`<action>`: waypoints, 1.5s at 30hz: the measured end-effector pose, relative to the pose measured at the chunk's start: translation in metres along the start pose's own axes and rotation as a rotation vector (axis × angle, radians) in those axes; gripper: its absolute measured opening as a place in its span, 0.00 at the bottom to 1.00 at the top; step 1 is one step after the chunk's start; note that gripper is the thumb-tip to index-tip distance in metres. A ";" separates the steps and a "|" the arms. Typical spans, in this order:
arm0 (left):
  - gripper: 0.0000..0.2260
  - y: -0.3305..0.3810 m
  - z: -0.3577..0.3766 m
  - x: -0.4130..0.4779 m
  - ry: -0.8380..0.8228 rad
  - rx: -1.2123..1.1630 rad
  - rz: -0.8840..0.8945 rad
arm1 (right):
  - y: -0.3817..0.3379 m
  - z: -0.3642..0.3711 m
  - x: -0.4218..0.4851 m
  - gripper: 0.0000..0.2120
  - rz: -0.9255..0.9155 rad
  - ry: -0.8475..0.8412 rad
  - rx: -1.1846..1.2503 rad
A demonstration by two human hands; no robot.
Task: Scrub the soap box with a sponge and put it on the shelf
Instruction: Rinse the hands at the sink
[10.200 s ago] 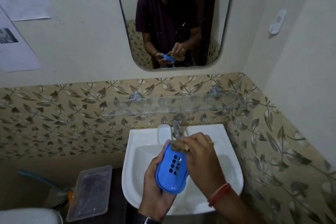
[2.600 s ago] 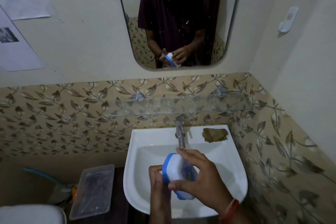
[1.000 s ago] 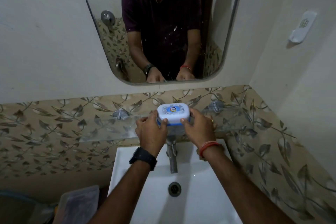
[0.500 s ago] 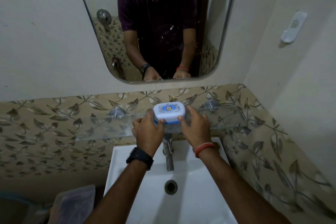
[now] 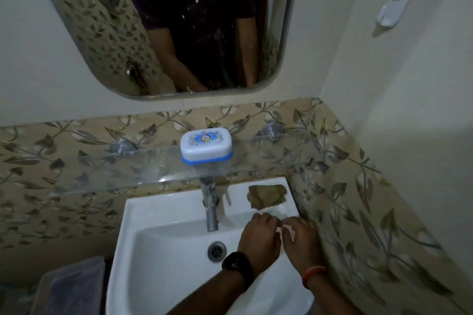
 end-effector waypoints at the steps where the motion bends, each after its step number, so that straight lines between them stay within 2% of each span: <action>1: 0.13 -0.002 0.008 0.010 -0.051 0.022 -0.037 | 0.005 0.000 -0.004 0.07 0.023 -0.010 -0.008; 5: 0.23 -0.019 0.029 0.056 -0.086 0.151 -0.087 | 0.013 -0.002 -0.029 0.08 0.067 -0.052 -0.038; 8: 0.28 -0.034 0.040 0.084 -0.084 0.226 -0.044 | 0.006 -0.005 -0.051 0.12 0.035 -0.060 -0.059; 11: 0.26 -0.043 0.055 0.098 -0.160 0.335 0.010 | -0.004 -0.008 -0.069 0.15 0.017 -0.024 -0.036; 14: 0.22 -0.045 0.068 0.098 -0.166 0.380 0.038 | 0.003 -0.012 -0.080 0.15 0.009 0.020 -0.003; 17: 0.19 -0.044 0.067 0.091 -0.049 0.366 0.079 | 0.019 -0.011 -0.078 0.13 0.059 0.004 0.033; 20: 0.19 -0.037 0.053 0.084 0.062 0.174 0.102 | 0.033 0.001 -0.065 0.11 0.434 0.045 0.404; 22: 0.23 -0.032 0.042 0.070 0.016 0.145 0.002 | 0.034 0.007 -0.053 0.07 0.748 0.051 0.740; 24: 0.26 -0.034 0.046 0.044 0.005 0.186 -0.065 | 0.028 0.013 -0.044 0.13 1.077 0.000 1.086; 26: 0.27 -0.035 0.042 0.007 0.077 0.179 -0.065 | 0.014 0.018 -0.045 0.25 1.276 -0.056 1.362; 28: 0.26 -0.038 0.036 -0.038 0.106 0.122 -0.015 | 0.003 0.028 -0.052 0.34 1.299 -0.123 1.540; 30: 0.23 -0.045 0.029 -0.086 0.116 0.048 0.023 | -0.010 0.042 -0.064 0.35 1.257 -0.238 1.613; 33: 0.17 -0.073 0.014 -0.156 0.164 0.029 0.005 | -0.041 0.071 -0.086 0.27 1.176 -0.392 1.515; 36: 0.20 -0.109 0.003 -0.227 0.336 0.023 -0.187 | -0.078 0.111 -0.111 0.20 1.061 -0.511 1.397; 38: 0.19 -0.132 0.003 -0.267 0.491 -0.232 -0.557 | -0.110 0.141 -0.129 0.14 1.010 -0.593 1.361; 40: 0.16 -0.160 0.003 -0.294 0.589 -0.807 -1.007 | -0.145 0.174 -0.142 0.10 0.964 -0.650 1.326; 41: 0.14 -0.176 0.000 -0.302 0.627 -1.132 -1.173 | -0.163 0.191 -0.146 0.10 0.942 -0.671 1.310; 43: 0.12 -0.209 -0.011 -0.317 0.613 -1.730 -1.334 | -0.198 0.227 -0.156 0.10 0.909 -0.693 1.271; 45: 0.15 -0.247 -0.023 -0.334 0.655 -2.035 -1.363 | -0.226 0.267 -0.166 0.11 0.893 -0.698 1.218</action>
Point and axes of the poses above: each hand's wrist, its own x-axis towards the middle knuckle, its own z-axis out of the palm, y = z × x, the point moved 1 cm from there along x, towards the middle knuckle, and after that the axes turned 14 degrees about x, right-handed, at the moved point
